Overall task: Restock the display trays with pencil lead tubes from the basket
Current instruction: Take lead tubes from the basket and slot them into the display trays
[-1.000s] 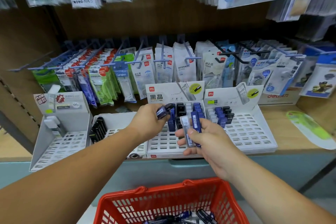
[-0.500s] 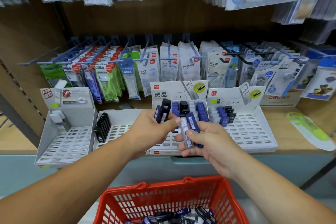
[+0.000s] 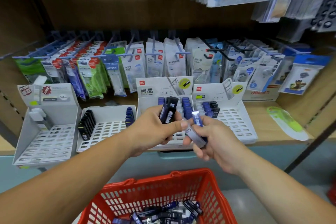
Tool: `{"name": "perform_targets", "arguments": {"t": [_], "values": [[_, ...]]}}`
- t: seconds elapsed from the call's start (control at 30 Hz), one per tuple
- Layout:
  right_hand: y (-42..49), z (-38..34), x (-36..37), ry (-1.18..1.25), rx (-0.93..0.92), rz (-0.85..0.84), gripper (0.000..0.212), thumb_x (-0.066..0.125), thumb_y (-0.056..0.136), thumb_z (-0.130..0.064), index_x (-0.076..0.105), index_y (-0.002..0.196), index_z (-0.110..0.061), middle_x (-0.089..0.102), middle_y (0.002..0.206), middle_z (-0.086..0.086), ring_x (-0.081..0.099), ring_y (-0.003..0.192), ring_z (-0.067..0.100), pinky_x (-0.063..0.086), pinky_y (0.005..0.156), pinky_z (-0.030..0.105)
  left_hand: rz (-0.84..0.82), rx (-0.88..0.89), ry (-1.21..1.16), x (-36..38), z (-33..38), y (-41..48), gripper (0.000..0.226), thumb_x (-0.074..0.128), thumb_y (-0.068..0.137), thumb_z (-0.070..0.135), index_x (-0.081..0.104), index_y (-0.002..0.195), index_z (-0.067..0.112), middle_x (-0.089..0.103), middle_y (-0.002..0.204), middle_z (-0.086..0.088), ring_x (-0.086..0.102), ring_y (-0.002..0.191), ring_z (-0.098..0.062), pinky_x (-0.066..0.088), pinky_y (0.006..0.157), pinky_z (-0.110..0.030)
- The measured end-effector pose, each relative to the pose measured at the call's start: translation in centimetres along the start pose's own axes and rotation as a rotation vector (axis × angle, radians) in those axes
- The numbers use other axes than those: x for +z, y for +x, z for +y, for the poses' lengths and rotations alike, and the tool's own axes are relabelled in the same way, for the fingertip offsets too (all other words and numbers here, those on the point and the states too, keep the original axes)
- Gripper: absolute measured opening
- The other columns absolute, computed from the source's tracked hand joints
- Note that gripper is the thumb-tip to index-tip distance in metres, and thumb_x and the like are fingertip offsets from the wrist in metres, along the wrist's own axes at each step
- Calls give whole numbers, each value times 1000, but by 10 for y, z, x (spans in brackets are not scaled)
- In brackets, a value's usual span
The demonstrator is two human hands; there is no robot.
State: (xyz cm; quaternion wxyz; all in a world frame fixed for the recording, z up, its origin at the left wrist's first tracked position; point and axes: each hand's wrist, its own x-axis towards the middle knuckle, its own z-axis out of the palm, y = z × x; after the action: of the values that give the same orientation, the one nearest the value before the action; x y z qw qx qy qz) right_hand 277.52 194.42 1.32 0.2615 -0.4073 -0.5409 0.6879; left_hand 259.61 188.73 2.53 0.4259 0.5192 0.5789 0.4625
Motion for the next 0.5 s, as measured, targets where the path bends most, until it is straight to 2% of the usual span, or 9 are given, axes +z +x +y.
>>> {"name": "perform_targets", "arguments": {"t": [0.1, 0.2, 0.3, 0.37, 0.43, 0.5], "values": [[4, 10, -18, -117, -45, 232, 11, 49, 105, -15, 59, 110, -15, 74, 74, 16, 41, 37, 21, 28, 40, 22, 89, 10, 85, 12, 5, 13, 18, 77, 93, 16, 62, 89, 7, 56, 59, 1, 48, 53, -13, 42, 49, -21], [5, 20, -33, -115, -67, 320, 13, 49, 104, -12, 60, 106, -18, 72, 73, 9, 41, 38, 18, 29, 41, 23, 205, 99, 268, 26, 10, 35, 16, 78, 91, 21, 65, 90, 11, 58, 62, 8, 49, 51, -3, 43, 53, -15], [10, 29, -42, -198, -101, 350, 19, 50, 105, -20, 62, 90, -19, 66, 73, 2, 45, 44, 12, 33, 44, 23, 199, 189, 470, 41, 12, 61, 18, 77, 92, 20, 62, 84, 16, 57, 66, 4, 46, 53, -4, 43, 56, -24], [15, 33, -48, -234, -96, 376, 27, 51, 105, -20, 60, 79, -17, 58, 64, -4, 46, 49, 9, 34, 52, 24, 156, 209, 607, 47, 11, 77, 19, 77, 91, 20, 61, 82, 17, 59, 68, 3, 52, 59, -7, 44, 60, -29], [19, 35, -56, -119, -50, 375, 23, 50, 103, -14, 62, 83, -13, 54, 60, -3, 42, 51, 15, 31, 53, 26, 127, 207, 711, 50, 12, 90, 17, 78, 89, 18, 62, 84, 19, 63, 72, 4, 59, 68, -16, 45, 61, -29], [20, 37, -62, 27, -9, 341, 18, 48, 103, -10, 66, 101, -8, 60, 65, 2, 40, 47, 17, 31, 47, 26, 114, 210, 818, 52, 14, 98, 22, 78, 88, 18, 59, 80, 27, 62, 71, 9, 60, 71, -18, 42, 59, -27]]}}
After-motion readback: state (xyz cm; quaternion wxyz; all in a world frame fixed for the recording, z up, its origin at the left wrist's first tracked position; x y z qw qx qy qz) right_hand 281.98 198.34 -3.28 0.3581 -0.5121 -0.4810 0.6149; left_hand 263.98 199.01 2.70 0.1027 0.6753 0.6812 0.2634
